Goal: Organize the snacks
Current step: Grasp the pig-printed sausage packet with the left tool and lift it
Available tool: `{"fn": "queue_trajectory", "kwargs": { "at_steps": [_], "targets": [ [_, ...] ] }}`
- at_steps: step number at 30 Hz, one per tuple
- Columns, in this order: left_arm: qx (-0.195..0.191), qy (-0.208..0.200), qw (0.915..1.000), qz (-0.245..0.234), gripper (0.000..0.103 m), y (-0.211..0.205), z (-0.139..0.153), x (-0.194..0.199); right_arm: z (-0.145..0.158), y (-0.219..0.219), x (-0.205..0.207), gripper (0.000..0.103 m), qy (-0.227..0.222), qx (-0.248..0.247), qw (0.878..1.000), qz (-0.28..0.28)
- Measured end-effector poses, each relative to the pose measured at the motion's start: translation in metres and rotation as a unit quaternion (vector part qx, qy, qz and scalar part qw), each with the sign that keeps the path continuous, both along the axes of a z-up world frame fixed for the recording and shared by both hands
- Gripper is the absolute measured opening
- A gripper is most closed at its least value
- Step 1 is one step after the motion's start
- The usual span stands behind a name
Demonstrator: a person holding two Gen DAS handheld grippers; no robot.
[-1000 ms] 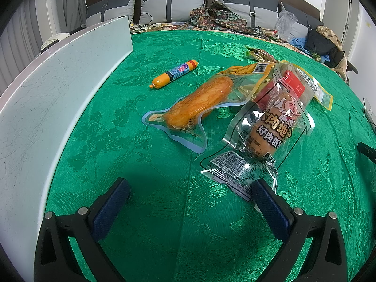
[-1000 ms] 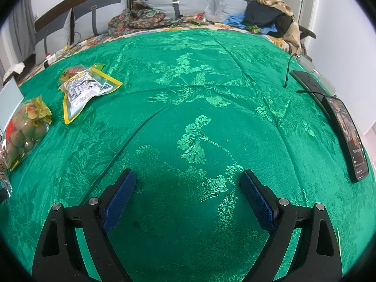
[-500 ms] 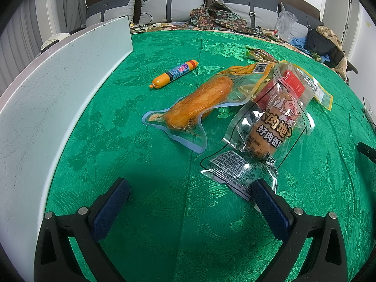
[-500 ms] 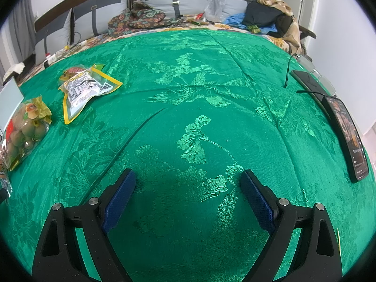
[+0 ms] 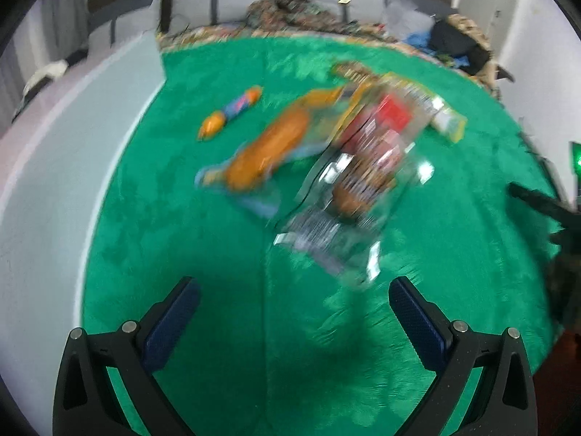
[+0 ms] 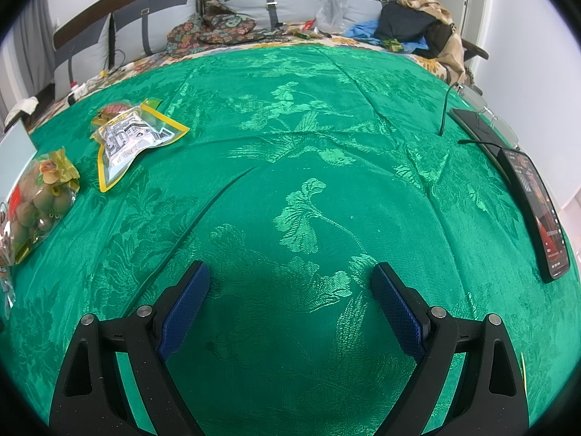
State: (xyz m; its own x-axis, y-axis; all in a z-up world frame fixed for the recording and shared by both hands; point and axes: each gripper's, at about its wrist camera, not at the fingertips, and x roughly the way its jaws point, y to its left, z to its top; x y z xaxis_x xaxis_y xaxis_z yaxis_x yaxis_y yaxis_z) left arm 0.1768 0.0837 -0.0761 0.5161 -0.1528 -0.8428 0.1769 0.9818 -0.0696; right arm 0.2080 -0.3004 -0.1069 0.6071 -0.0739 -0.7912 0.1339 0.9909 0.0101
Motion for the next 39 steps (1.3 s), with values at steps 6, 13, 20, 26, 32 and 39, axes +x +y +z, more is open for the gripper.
{"fn": "queue_trajectory", "kwargs": {
  "at_steps": [6, 13, 20, 26, 32, 39],
  "targets": [
    [0.059, -0.026, 0.9962, -0.059, 0.102, -0.043, 0.024, 0.032, 0.0, 0.0, 0.0, 0.093, 0.0, 0.0, 1.0, 0.0],
    [0.106, -0.006, 0.9926, -0.06, 0.086, -0.063, -0.007, 0.069, 0.0, 0.0, 0.0, 0.093, 0.0, 0.0, 1.0, 0.0],
    [0.015, 0.035, 0.9993, -0.004, 0.052, -0.032, 0.018, 0.046, 0.0, -0.001, 0.0, 0.093, 0.0, 0.0, 1.0, 0.0],
    [-0.01, 0.1, 0.994, 0.043, 0.058, -0.002, 0.007, 0.004, 0.001, 0.0, 0.0, 0.093, 0.0, 0.0, 1.0, 0.0],
    [0.018, 0.065, 0.9957, 0.064, 0.084, 0.001, -0.022, 0.004, 0.001, 0.0, 0.0, 0.093, 0.0, 0.0, 1.0, 0.0],
    [0.033, 0.015, 0.9957, 0.086, 0.103, 0.016, -0.031, 0.006, 0.001, 0.0, -0.001, 0.093, 0.0, 0.0, 1.0, 0.0]
  ]
}}
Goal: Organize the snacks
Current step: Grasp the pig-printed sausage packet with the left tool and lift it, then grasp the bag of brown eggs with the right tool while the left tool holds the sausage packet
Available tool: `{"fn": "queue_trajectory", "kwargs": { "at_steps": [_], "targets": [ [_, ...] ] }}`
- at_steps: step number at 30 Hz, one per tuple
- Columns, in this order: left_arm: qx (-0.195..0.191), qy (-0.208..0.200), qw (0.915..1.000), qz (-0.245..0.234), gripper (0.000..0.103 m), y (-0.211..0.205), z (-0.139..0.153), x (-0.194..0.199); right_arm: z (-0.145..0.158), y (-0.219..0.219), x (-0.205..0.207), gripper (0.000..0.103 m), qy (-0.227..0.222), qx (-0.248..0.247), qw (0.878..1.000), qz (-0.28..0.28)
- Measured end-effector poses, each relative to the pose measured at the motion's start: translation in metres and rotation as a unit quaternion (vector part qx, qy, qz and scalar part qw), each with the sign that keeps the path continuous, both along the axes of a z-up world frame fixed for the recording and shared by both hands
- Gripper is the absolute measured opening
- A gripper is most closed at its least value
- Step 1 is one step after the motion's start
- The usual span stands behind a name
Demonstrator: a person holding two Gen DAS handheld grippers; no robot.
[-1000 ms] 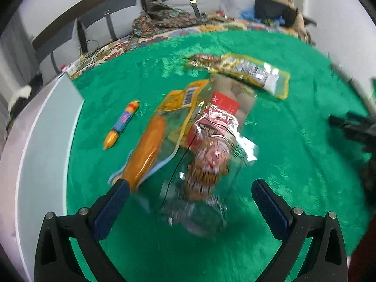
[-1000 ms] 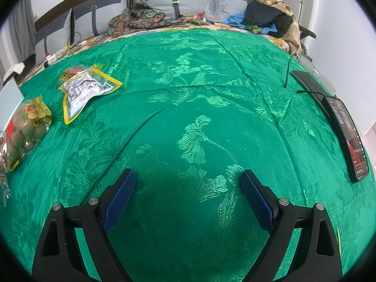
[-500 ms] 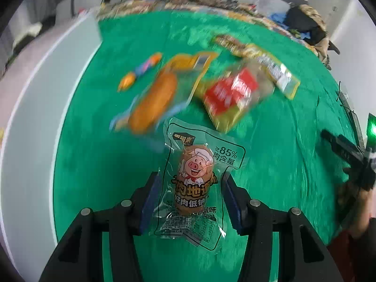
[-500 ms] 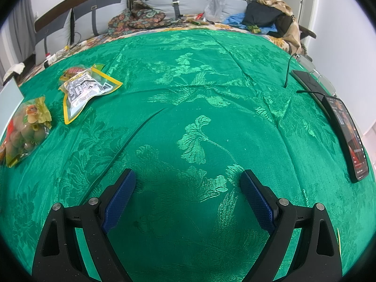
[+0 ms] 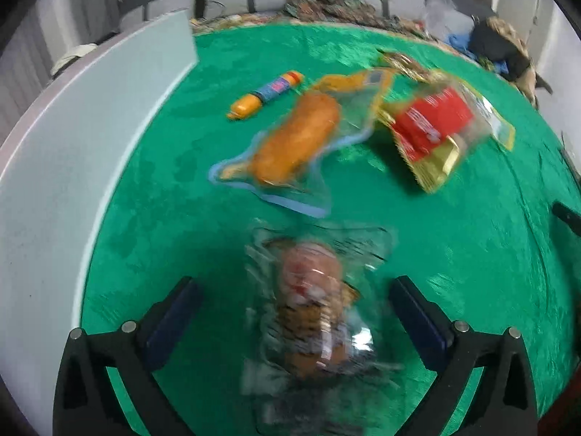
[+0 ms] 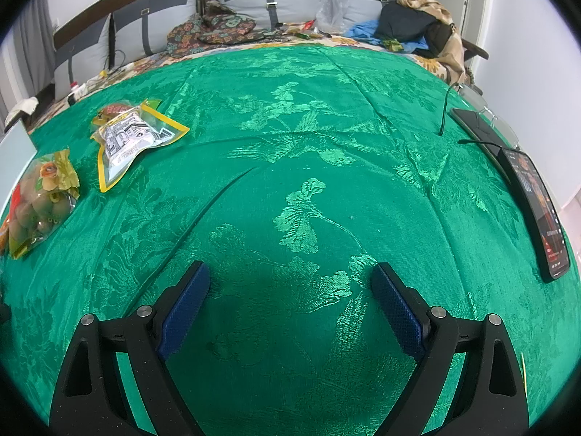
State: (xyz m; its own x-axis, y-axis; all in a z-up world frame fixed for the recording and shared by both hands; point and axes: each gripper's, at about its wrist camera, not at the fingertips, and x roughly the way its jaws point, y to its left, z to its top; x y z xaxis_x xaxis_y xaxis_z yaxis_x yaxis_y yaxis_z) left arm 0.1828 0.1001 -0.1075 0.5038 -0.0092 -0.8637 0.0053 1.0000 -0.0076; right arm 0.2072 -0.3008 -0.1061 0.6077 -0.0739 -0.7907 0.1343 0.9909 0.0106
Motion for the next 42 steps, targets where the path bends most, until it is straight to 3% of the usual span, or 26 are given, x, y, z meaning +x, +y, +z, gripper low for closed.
{"fn": "queue_trajectory", "kwargs": {
  "at_steps": [7, 24, 27, 29, 31, 35, 37, 40, 42],
  "targets": [
    [0.0, -0.034, 0.9994, 0.008, 0.103, 0.014, -0.002, 0.0, 0.0, 0.0, 0.0, 0.093, 0.0, 0.0, 1.0, 0.0],
    [-0.001, -0.038, 0.9992, 0.012, 0.103, 0.015, -0.002, 0.002, 0.001, 0.0, -0.001, 0.093, 0.0, -0.001, 1.0, 0.0],
    [0.0, -0.038, 0.9992, 0.012, 0.103, 0.015, -0.002, 0.001, 0.009, 0.008, 0.004, 0.09, 0.03, -0.019, 0.999, 0.0],
    [0.0, -0.038, 0.9992, 0.012, 0.103, 0.015, -0.002, 0.001, 0.027, 0.024, 0.003, 0.091, 0.018, 0.021, 1.0, 0.006],
    [-0.001, -0.038, 0.9992, 0.012, 0.103, 0.015, -0.002, 0.001, 0.046, 0.052, 0.009, 0.091, 0.02, 0.096, 0.995, 0.029],
    [-0.001, -0.038, 0.9992, 0.012, 0.103, 0.016, -0.002, 0.001, 0.063, 0.118, 0.045, 0.091, 0.057, 0.242, 0.968, 0.026],
    [-0.001, -0.038, 0.9992, 0.012, 0.103, 0.015, -0.002, 0.001, 0.06, 0.144, 0.063, 0.091, 0.07, 0.279, 0.958, -0.001],
    [-0.001, -0.038, 0.9992, 0.012, 0.103, 0.016, -0.002, 0.0, 0.05, 0.184, 0.089, 0.092, 0.099, 0.259, 0.961, -0.02],
    [-0.001, -0.038, 0.9992, 0.011, 0.103, 0.016, -0.002, 0.001, 0.043, 0.202, 0.098, 0.09, 0.118, 0.196, 0.973, -0.011]
  ]
}}
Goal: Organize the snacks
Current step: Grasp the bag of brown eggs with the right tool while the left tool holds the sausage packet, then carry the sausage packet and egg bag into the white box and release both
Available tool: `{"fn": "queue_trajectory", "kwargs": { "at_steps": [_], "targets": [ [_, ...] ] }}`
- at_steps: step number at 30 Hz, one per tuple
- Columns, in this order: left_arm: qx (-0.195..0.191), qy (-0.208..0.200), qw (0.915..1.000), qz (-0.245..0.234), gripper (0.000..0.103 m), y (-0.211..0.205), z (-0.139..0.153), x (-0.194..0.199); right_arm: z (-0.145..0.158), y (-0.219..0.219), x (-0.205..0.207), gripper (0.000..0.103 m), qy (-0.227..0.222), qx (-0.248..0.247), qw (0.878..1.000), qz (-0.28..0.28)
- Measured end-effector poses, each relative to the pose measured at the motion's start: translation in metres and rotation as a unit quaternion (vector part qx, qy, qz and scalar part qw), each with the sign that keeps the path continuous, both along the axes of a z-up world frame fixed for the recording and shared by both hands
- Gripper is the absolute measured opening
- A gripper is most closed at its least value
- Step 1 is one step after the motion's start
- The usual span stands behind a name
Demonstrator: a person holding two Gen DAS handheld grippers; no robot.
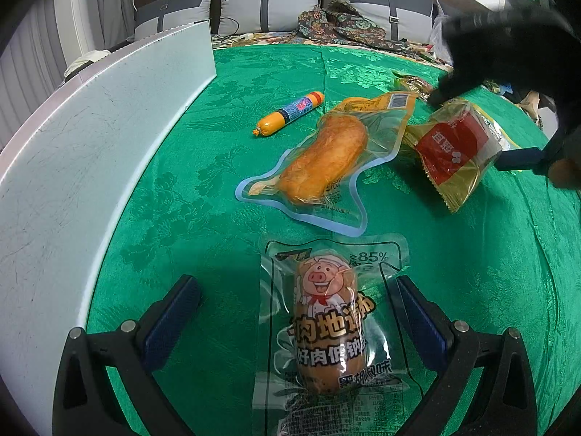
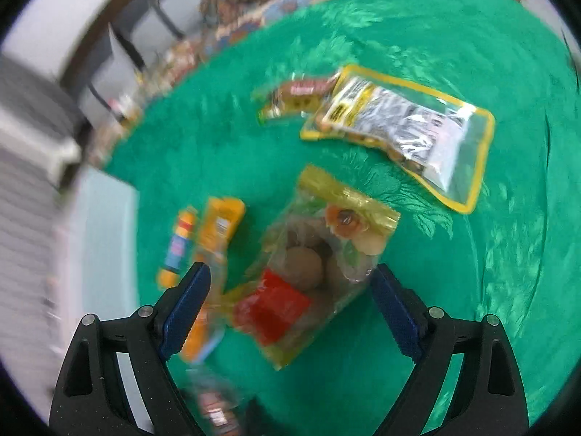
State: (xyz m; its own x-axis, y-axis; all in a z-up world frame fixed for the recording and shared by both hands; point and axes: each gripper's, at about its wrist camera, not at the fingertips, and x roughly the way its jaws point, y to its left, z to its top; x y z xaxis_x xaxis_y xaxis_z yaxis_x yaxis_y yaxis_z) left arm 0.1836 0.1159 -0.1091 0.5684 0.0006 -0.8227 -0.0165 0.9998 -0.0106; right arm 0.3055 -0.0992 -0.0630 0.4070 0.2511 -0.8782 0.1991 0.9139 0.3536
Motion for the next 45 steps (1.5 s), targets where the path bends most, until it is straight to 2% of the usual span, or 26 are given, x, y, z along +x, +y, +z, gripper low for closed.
{"fn": "queue_trajectory", "kwargs": {
  "at_steps": [2, 3, 4, 9, 11, 12, 13, 15, 16, 17, 18, 19, 20, 24, 27, 32, 34, 37, 41, 44, 45],
  "targets": [
    [0.0, 0.0, 1.0, -0.001, 0.103, 0.0, 0.0, 0.001, -0.006, -0.006, -0.004, 0.082, -0.007, -0.02, 1.0, 0.012],
    [-0.001, 0.0, 1.0, -0.002, 0.103, 0.0, 0.0, 0.001, -0.008, -0.015, -0.008, 0.067, -0.009, -0.006, 1.0, 0.016],
    [-0.001, 0.001, 1.0, -0.004, 0.103, 0.0, 0.001, 0.002, -0.009, -0.029, -0.014, 0.059, -0.009, 0.013, 1.0, 0.023],
    [-0.004, 0.058, 0.9968, -0.055, 0.102, 0.002, 0.005, 0.006, 0.001, -0.085, -0.056, 0.058, 0.001, 0.034, 0.997, 0.068],
    [-0.004, 0.064, 0.9964, -0.055, 0.095, 0.0, 0.008, 0.004, 0.013, -0.096, -0.074, 0.058, -0.012, 0.012, 0.996, 0.089],
    [-0.002, 0.063, 0.9961, -0.061, 0.086, -0.003, 0.01, 0.001, 0.02, -0.1, -0.085, 0.058, -0.021, -0.011, 0.994, 0.107],
    [0.001, 0.06, 0.9958, -0.069, 0.071, -0.007, 0.011, -0.001, 0.025, -0.099, -0.094, 0.058, -0.028, -0.029, 0.992, 0.121],
    [0.009, 0.05, 0.995, -0.086, 0.063, -0.014, 0.015, -0.007, 0.028, -0.1, -0.108, 0.058, -0.037, -0.065, 0.987, 0.144],
    [-0.001, 0.042, 0.9955, -0.085, 0.055, -0.012, 0.018, -0.01, 0.025, -0.1, -0.111, 0.058, -0.036, -0.078, 0.985, 0.15],
    [-0.022, 0.036, 0.9957, -0.083, 0.051, -0.007, 0.021, -0.013, 0.019, -0.099, -0.113, 0.058, -0.031, -0.087, 0.983, 0.156],
    [-0.056, 0.032, 0.995, -0.077, 0.044, 0.0, 0.024, -0.016, 0.012, -0.098, -0.115, 0.058, -0.024, -0.093, 0.982, 0.161],
    [-0.093, 0.03, 0.9931, -0.065, 0.043, 0.01, 0.028, -0.02, 0.008, -0.099, -0.12, 0.058, -0.019, -0.093, 0.983, 0.16],
    [-0.112, 0.029, 0.9918, -0.056, 0.043, 0.016, 0.029, -0.022, 0.007, -0.104, -0.125, 0.058, -0.029, -0.077, 0.986, 0.148],
    [-0.137, 0.022, 0.9899, -0.027, 0.041, 0.032, 0.032, -0.034, 0.019, -0.116, -0.142, 0.058, -0.054, -0.025, 0.99, 0.13],
    [-0.176, 0.007, 0.9842, -0.011, 0.041, 0.042, 0.038, -0.041, 0.027, -0.111, -0.148, 0.058, -0.069, -0.02, 0.989, 0.132],
    [-0.237, -0.01, 0.9713, 0.014, 0.041, 0.058, 0.053, -0.049, 0.036, -0.1, -0.155, 0.058, -0.079, -0.016, 0.986, 0.145],
    [-0.271, -0.026, 0.9618, 0.026, 0.041, 0.069, 0.069, -0.053, 0.041, -0.092, -0.154, 0.058, -0.08, -0.01, 0.985, 0.15],
    [-0.301, -0.062, 0.9507, 0.039, 0.041, 0.095, 0.1, -0.06, 0.056, -0.076, -0.153, 0.058, -0.091, 0.002, 0.983, 0.162],
    [-0.285, -0.107, 0.9499, 0.071, 0.042, 0.146, 0.139, -0.07, 0.098, -0.022, -0.144, 0.058, -0.129, 0.042, 0.97, 0.204],
    [-0.239, -0.126, 0.9561, 0.114, 0.042, 0.193, 0.156, -0.076, 0.135, 0.044, -0.14, 0.058, -0.163, 0.079, 0.948, 0.26],
    [-0.219, -0.126, 0.9585, 0.132, 0.042, 0.208, 0.159, -0.079, 0.148, 0.077, -0.139, 0.058, -0.173, 0.094, 0.937, 0.287]
  ]
}}
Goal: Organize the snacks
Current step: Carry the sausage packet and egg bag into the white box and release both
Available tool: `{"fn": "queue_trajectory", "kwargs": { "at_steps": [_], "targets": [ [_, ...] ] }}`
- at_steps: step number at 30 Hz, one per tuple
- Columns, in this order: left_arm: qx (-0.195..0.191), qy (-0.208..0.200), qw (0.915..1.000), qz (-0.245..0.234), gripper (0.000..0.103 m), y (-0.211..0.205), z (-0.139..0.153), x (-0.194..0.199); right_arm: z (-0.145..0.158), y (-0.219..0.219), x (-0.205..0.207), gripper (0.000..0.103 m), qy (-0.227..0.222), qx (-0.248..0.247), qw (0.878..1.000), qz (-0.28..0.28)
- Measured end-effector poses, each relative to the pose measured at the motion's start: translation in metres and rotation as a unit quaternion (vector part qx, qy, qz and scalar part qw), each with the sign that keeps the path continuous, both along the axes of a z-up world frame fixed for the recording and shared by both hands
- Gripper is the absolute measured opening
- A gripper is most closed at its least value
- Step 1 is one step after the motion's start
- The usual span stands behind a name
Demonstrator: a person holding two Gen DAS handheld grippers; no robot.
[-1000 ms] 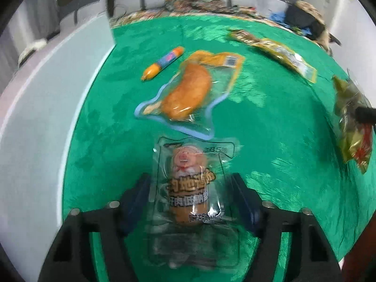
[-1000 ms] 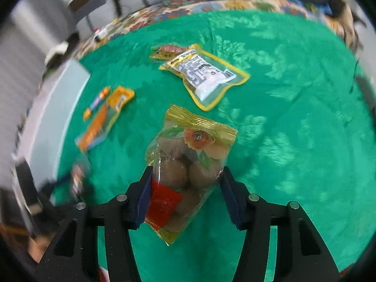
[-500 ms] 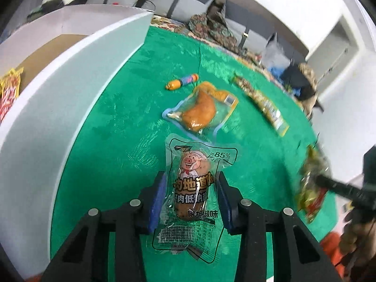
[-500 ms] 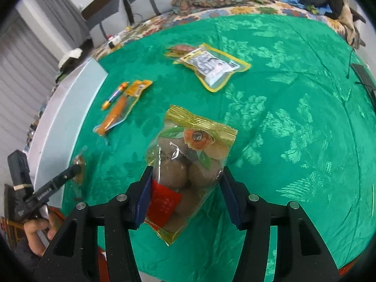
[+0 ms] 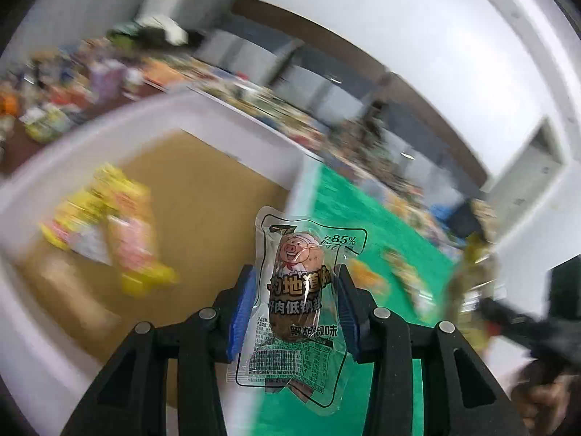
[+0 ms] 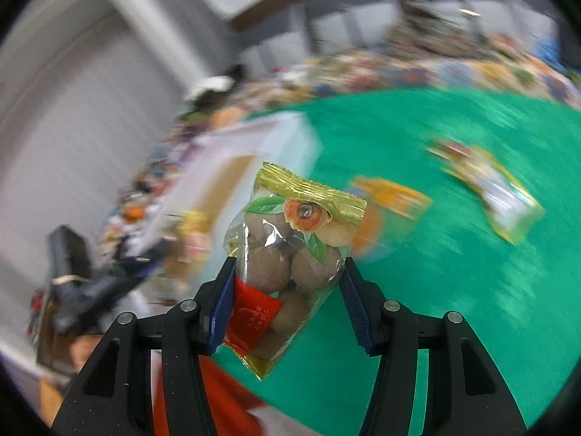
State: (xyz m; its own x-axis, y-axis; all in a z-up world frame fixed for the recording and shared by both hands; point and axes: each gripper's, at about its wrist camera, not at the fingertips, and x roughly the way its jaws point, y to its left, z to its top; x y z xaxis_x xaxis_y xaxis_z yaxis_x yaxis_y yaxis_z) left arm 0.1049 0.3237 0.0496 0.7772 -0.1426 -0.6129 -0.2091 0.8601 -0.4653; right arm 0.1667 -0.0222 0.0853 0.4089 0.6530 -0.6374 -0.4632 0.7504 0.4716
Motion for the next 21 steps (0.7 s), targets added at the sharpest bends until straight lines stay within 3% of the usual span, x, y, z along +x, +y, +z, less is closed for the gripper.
{"fn": "queue_trajectory", "kwargs": {
  "at_steps": [3, 6, 7, 10, 13, 16, 18, 21],
  "targets": [
    [0.056, 0.022, 0.9968, 0.054, 0.048, 0.04, -0.001, -0.009, 0.014, 0.07, 0.0, 0.058, -0.006, 0.018, 0.998, 0.058],
    [0.112, 0.063, 0.9854, 0.111, 0.076, 0.069, -0.014, -0.018, 0.007, 0.14, 0.0, 0.064, -0.007, 0.025, 0.995, 0.101],
    [0.122, 0.072, 0.9822, 0.123, 0.08, 0.076, -0.019, -0.022, -0.002, 0.162, 0.004, 0.078, 0.01, 0.028, 0.993, 0.112],
    [0.128, 0.086, 0.9785, 0.137, 0.081, 0.085, -0.027, -0.041, -0.032, 0.191, 0.012, 0.081, 0.063, -0.009, 0.992, 0.111],
    [0.118, 0.068, 0.9819, 0.132, 0.089, 0.069, -0.03, -0.056, -0.045, 0.165, 0.004, 0.081, 0.045, 0.003, 0.995, 0.092],
    [0.086, 0.039, 0.9904, 0.101, 0.093, 0.042, -0.028, -0.06, -0.061, 0.119, -0.006, 0.081, 0.001, -0.032, 0.997, 0.067],
    [0.068, 0.024, 0.9952, 0.066, 0.095, 0.014, -0.02, -0.056, -0.079, 0.075, -0.014, 0.081, -0.041, -0.085, 0.995, 0.037],
    [0.064, 0.006, 0.9979, -0.01, 0.1, -0.047, -0.013, -0.038, -0.118, -0.002, -0.017, 0.081, -0.076, -0.197, 0.977, -0.017]
  ]
}}
